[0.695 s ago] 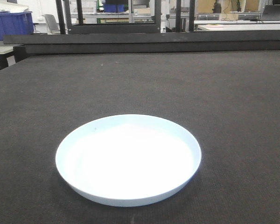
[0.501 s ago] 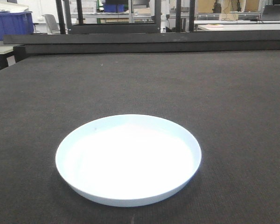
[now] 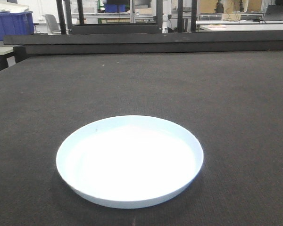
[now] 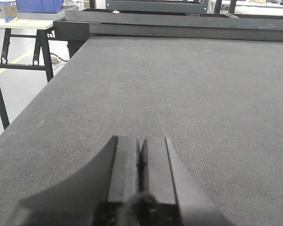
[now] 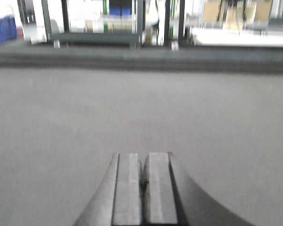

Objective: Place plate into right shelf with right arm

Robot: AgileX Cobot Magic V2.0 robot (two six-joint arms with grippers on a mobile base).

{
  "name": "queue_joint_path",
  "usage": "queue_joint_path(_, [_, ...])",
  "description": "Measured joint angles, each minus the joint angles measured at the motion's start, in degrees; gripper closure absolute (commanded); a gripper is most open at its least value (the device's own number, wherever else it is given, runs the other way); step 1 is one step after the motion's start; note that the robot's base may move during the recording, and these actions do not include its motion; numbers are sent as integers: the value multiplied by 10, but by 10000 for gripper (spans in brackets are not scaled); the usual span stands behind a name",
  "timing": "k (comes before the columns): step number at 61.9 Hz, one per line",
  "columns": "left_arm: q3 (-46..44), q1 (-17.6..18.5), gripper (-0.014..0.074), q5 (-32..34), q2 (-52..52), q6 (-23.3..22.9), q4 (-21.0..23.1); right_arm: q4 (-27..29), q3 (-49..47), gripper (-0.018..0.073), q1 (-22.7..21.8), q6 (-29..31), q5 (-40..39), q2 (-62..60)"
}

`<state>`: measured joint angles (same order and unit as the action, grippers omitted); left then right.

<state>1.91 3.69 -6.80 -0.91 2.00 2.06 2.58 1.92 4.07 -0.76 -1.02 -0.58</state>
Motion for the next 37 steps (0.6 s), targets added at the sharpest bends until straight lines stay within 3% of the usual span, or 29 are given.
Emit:
queue_joint_path(8, [0,0,643,0,0,0,0,0,-3,503,0,-34,-62,0])
queue_joint_path(18, [0,0,643,0,0,0,0,0,-99,503,0,-76,-31,0])
queue_joint_path(23, [0,0,643,0,0,0,0,0,-174,503,0,-79,38,0])
queue_joint_path(37, [0,0,643,0,0,0,0,12,-400,503,0,-52,335,61])
